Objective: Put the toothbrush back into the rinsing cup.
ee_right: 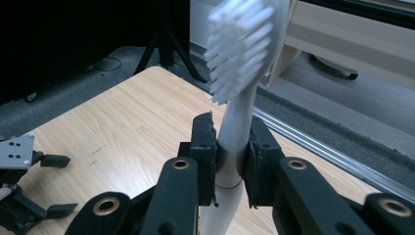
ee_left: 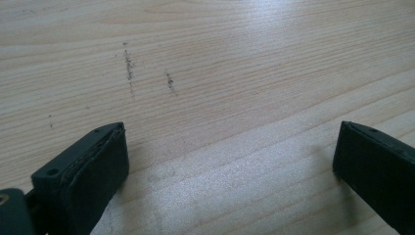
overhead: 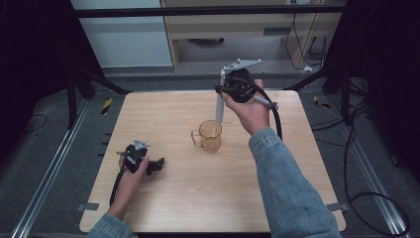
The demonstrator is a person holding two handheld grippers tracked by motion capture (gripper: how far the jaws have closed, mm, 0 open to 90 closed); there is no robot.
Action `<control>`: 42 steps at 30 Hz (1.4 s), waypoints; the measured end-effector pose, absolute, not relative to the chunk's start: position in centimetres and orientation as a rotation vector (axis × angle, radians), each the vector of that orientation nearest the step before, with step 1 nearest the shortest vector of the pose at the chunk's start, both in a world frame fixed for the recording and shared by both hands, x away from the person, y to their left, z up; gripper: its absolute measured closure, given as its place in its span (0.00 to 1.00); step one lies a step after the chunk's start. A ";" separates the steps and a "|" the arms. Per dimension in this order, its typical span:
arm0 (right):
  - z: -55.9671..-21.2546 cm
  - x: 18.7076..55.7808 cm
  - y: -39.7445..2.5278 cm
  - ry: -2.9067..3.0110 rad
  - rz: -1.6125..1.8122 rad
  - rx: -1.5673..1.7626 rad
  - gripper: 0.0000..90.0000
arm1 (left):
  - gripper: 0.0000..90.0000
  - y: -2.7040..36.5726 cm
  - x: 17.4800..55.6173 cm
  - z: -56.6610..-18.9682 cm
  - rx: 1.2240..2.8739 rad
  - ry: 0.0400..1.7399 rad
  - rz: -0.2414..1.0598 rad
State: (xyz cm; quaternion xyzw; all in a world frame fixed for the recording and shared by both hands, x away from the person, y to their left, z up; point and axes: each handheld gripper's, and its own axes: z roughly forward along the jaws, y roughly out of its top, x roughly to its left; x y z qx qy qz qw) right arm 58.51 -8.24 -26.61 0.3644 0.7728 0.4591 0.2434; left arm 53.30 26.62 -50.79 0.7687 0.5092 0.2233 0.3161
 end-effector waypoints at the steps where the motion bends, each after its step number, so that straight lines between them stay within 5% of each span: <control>1: -26.8 58.6 -8.0 2.119 1.251 0.996 0.85 | 0.00 26.6 53.3 -50.8 2.025 1.341 0.588; 42: -32.1 59.2 -4.8 2.259 1.196 0.997 0.85 | 0.00 26.6 53.3 -50.8 2.026 1.341 0.584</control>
